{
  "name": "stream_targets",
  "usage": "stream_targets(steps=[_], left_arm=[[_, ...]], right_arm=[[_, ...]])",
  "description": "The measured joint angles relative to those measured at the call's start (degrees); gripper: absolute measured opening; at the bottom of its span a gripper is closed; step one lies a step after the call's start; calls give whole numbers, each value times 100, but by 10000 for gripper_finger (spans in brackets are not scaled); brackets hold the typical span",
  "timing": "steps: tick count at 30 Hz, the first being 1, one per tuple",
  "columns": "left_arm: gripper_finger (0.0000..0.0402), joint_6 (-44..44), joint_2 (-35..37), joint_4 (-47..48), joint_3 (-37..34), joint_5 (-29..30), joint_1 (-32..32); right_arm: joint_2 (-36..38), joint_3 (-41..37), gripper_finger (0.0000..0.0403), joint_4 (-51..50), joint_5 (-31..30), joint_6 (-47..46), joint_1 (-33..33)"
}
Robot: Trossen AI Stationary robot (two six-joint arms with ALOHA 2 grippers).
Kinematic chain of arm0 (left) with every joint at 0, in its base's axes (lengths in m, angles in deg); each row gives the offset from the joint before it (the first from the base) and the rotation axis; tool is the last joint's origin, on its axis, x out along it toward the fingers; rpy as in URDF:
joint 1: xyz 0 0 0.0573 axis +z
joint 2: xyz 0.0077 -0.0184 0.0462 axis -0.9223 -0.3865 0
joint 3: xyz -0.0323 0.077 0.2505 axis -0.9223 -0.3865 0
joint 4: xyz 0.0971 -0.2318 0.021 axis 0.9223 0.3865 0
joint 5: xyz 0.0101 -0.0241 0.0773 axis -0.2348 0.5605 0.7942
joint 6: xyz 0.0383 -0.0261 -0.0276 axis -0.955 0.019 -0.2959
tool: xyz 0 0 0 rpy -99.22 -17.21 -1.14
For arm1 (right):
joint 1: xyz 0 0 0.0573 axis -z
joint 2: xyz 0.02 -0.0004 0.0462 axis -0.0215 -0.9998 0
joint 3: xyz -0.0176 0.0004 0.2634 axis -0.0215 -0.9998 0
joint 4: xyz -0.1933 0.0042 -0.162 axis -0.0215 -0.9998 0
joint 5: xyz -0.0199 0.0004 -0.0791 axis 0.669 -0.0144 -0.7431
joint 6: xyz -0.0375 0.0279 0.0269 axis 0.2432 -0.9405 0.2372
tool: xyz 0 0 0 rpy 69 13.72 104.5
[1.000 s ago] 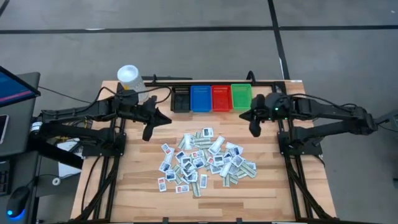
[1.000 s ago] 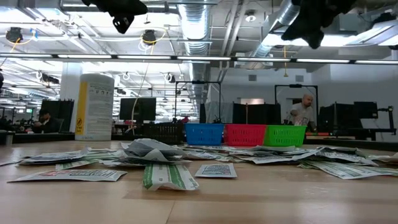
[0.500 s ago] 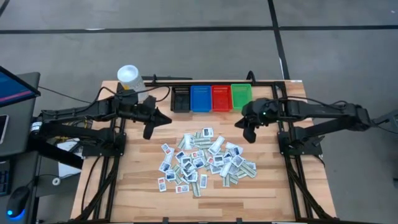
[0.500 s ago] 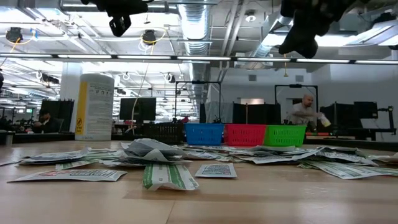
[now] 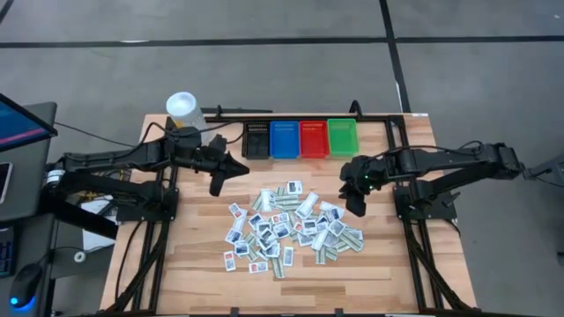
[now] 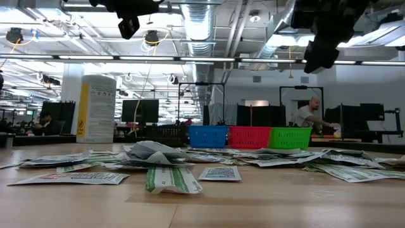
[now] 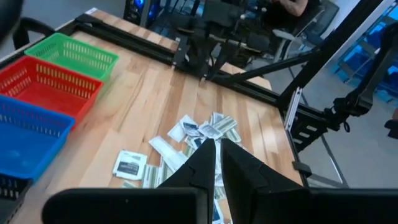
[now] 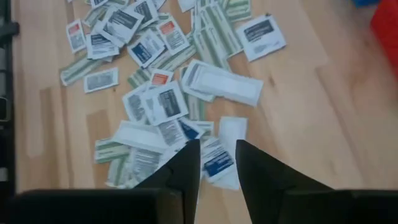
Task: Pick & Place First Aid Supplies
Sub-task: Put the green bandage pack in the black bin
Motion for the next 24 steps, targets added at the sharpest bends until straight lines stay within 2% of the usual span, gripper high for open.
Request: stream_targets(steps=[5, 14, 19, 24], left_arm=[[26, 2, -128, -10, 0, -4, -65], [26, 47, -423, -250, 0, 15, -513], [26, -1, -808, -1097, 0, 21, -805], [26, 37, -1179, -1292, 0, 44, -909]], right_arm=[[2, 0, 98, -9, 1, -698, -315], [4, 0, 98, -142, 158, -1067, -1135], [4, -147, 98, -4, -308, -1321, -1699], [4, -324, 98, 329, -630, -1921, -2175]])
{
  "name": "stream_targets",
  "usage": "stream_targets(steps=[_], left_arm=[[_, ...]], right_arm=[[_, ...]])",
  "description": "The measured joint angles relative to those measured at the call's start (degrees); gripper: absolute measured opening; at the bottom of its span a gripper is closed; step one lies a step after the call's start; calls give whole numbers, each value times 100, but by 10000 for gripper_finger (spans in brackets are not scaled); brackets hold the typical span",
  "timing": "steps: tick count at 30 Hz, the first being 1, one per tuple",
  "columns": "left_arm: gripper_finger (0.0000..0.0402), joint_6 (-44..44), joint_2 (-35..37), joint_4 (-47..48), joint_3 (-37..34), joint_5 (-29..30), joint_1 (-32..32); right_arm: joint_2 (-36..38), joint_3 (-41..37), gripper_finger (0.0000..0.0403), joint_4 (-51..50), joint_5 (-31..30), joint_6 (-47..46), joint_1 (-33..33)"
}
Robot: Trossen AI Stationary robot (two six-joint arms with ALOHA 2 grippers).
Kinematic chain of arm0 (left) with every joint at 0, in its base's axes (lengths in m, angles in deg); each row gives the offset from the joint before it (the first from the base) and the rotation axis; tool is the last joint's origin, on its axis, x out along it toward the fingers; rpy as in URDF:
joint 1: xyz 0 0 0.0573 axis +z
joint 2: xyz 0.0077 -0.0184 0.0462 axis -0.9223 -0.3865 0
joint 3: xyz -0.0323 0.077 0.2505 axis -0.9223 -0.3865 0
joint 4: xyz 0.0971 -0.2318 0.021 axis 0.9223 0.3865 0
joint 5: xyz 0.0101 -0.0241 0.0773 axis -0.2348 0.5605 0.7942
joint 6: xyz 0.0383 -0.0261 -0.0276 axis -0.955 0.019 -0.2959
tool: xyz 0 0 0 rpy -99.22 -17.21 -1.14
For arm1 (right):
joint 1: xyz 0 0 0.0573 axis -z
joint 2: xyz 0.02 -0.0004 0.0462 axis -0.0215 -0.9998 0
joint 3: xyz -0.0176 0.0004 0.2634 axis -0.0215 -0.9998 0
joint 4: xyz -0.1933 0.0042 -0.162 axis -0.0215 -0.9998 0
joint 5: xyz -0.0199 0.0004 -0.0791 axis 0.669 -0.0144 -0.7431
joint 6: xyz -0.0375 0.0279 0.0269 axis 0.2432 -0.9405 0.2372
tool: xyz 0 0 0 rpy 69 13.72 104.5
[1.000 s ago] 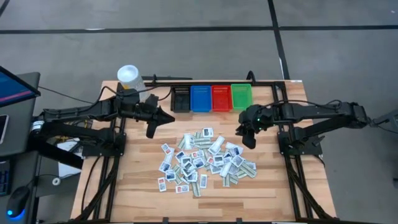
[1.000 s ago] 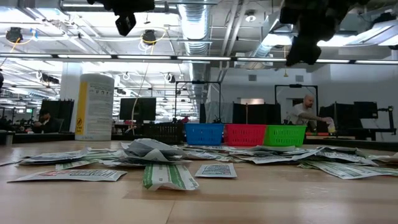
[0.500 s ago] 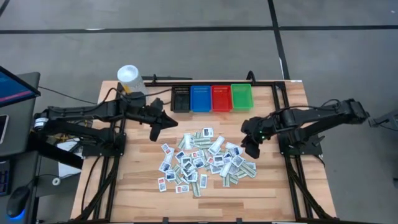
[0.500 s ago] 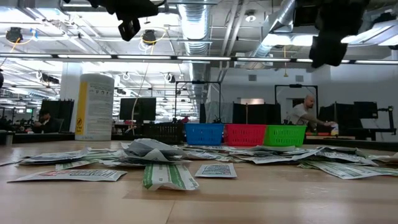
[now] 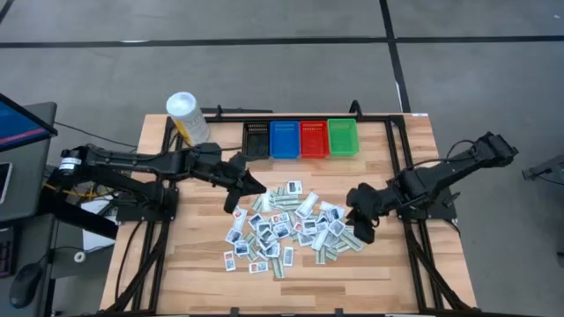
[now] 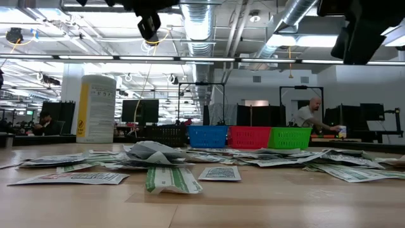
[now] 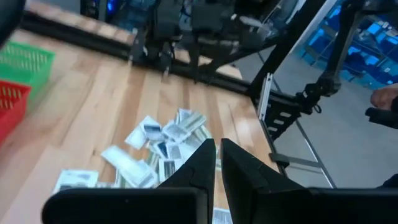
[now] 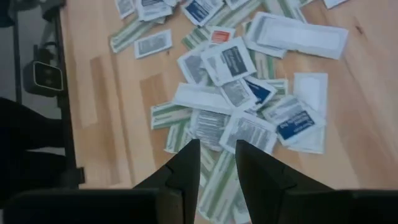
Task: Pick & Place First Aid Supplies
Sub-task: Put the green bandage pack in the black bin
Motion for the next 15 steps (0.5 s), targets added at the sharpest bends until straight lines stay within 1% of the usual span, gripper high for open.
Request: stream_targets(steps=[4, 8, 11, 15], left_arm=[[26, 105, -179, -2, 0, -5, -34], [26, 115, -226, -4, 0, -2, -29], [26, 115, -223, -28, 0, -4, -30], [26, 115, -223, -74, 0, -4, -30]], right_arm=[[-4, -209, 98, 291, 4, -26, -504], [-241, -242, 98, 287, 3, -236, -1011], [-570, -242, 98, 321, 9, -448, -1323], [-1145, -242, 98, 471, 24, -844, -1581]])
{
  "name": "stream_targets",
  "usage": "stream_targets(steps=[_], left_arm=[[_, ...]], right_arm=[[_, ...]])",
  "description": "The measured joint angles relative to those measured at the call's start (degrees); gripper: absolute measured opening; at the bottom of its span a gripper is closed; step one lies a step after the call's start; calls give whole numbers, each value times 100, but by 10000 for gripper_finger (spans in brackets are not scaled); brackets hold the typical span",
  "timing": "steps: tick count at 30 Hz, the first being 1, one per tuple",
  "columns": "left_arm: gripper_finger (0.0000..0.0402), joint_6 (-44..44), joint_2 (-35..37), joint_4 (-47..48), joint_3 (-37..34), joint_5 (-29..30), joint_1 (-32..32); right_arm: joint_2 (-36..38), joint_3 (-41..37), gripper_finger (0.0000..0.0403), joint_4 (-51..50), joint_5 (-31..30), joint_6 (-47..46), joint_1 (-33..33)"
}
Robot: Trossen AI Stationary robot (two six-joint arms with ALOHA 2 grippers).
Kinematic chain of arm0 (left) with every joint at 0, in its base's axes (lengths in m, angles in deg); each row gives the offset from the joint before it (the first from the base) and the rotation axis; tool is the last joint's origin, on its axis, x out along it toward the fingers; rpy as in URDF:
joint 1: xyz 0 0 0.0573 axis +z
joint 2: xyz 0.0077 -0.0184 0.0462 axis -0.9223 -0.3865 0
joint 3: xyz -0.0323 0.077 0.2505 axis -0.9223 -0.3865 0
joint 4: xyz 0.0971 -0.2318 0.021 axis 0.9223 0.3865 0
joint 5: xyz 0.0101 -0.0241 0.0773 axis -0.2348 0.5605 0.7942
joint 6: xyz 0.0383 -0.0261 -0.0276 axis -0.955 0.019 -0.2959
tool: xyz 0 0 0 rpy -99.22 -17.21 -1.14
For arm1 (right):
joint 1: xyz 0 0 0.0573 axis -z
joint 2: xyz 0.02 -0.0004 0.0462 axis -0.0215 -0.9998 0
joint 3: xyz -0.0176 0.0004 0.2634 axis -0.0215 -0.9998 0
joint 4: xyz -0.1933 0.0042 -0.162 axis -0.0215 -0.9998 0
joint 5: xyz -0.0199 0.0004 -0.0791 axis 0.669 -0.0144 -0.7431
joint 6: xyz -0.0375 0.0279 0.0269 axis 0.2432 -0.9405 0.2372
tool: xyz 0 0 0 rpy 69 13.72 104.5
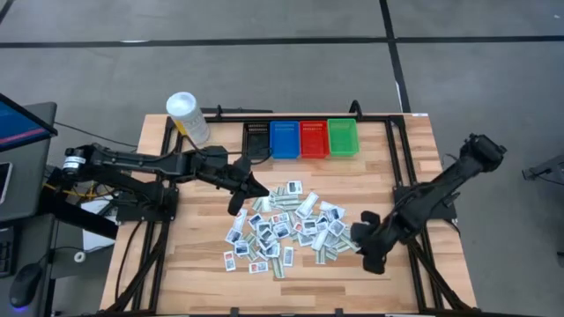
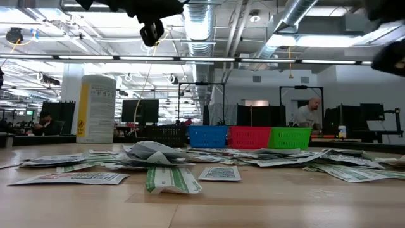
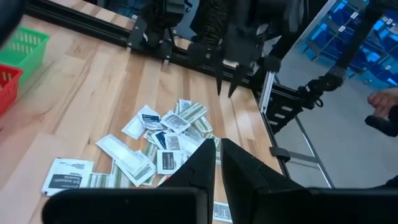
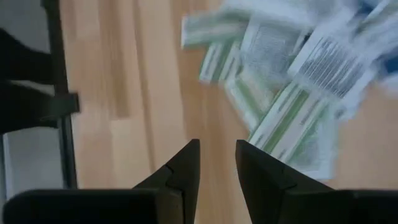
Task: Pick & Place First Aid Supplies
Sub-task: Put the green bandage pack in the black bin
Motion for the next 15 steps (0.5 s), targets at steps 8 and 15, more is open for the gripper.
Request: stream_targets(steps=[8, 15], left_arm=[[26, 0, 0, -24, 0, 0, 0], [26, -2, 0, -31, 0, 0, 0]], right_arm=[[-847, 2, 98, 722, -4, -302, -331], [-1244, 2, 98, 611, 3, -883, -360]])
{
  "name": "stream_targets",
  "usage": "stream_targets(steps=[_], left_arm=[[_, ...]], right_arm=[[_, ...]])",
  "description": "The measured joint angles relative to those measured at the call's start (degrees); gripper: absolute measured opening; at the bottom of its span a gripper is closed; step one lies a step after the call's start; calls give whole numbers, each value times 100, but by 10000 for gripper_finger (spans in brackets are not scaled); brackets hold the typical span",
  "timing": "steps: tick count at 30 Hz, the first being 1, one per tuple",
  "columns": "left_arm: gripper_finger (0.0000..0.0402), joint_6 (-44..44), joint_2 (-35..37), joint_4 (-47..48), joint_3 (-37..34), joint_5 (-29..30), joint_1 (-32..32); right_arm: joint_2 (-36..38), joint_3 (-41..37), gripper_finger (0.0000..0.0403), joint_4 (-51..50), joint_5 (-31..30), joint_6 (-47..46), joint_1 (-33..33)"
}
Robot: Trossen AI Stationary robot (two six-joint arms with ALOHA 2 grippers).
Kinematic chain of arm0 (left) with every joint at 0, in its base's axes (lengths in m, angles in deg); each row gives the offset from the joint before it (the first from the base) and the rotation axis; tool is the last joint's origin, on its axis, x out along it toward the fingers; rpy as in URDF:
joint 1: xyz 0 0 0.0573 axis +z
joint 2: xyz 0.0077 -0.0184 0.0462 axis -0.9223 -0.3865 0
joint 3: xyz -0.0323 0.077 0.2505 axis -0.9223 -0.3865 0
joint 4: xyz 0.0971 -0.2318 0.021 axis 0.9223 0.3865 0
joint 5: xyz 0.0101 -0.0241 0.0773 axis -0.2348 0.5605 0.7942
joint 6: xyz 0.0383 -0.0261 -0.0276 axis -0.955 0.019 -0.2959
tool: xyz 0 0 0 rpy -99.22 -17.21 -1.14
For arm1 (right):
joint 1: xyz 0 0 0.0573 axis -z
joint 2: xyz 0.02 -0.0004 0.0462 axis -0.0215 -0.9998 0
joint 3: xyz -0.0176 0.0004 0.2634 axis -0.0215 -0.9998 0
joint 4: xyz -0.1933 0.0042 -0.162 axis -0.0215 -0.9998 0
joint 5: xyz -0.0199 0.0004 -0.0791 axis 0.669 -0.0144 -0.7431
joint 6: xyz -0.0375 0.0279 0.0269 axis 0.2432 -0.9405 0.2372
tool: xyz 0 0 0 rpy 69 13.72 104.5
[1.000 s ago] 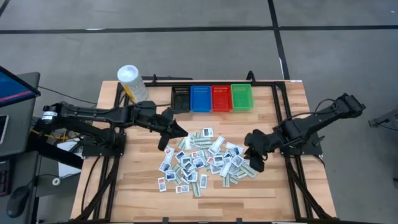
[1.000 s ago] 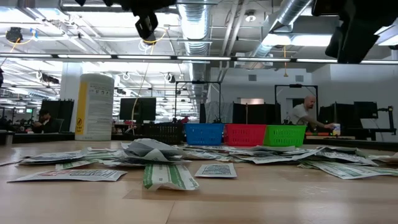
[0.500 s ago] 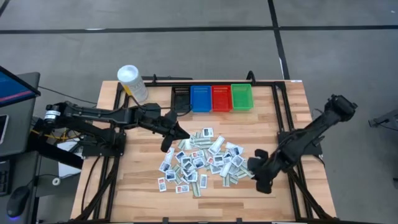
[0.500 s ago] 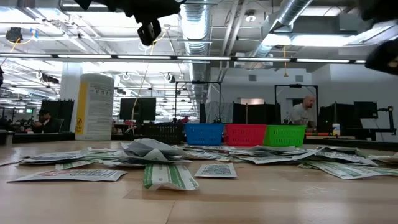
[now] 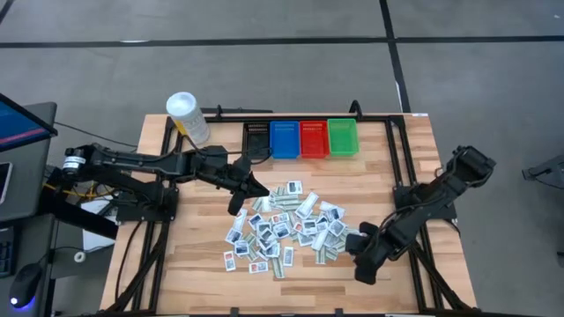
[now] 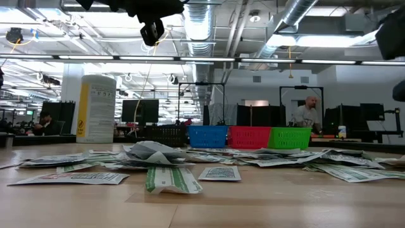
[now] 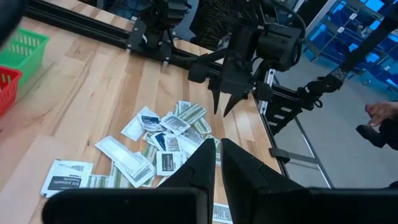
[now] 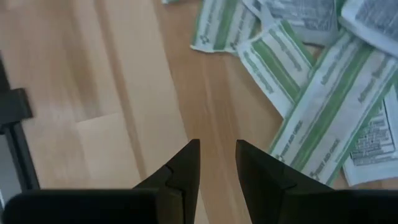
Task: Pick & Place First Aid Supplies
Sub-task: Put the green bandage pack in the black bin
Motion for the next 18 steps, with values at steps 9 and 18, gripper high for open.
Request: stream_targets(steps=[9, 18], left_arm=[[26, 0, 2, -2, 0, 0, 0], [26, 0, 2, -4, 0, -2, 0]], right_arm=[[46, 327, 98, -769, -1, -265, 27], [146, 509, 98, -1578, -297, -94, 319]])
